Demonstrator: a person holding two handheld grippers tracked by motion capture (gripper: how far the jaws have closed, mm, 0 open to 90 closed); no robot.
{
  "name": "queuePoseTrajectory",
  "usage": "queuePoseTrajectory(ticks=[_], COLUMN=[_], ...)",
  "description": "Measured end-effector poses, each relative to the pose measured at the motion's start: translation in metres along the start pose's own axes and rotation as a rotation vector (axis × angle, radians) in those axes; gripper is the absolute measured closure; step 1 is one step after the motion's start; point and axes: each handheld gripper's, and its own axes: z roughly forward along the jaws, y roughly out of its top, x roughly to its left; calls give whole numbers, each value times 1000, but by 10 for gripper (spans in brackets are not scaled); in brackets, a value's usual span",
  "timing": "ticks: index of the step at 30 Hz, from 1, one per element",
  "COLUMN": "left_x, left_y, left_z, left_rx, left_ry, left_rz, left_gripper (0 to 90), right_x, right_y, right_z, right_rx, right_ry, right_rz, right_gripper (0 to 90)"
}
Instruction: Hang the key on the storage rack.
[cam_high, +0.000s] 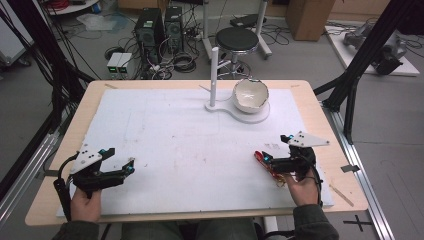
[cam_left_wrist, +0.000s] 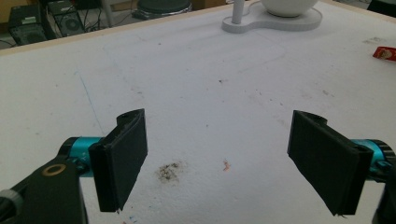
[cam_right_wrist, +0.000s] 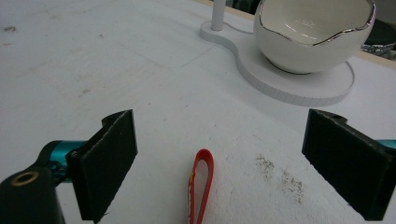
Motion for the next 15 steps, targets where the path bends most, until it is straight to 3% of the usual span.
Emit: queuePoseTrajectory(ticks=[15], left_x=[-2], left_y=[1], left_z=[3], left_rx=[-2], left_ry=[-13], left_rz=[6], left_gripper=[205], right_x=[0], right_y=[-1], right_z=[-5], right_rx=[-8], right_ry=[-8], right_rz=[-1], right_gripper=[93])
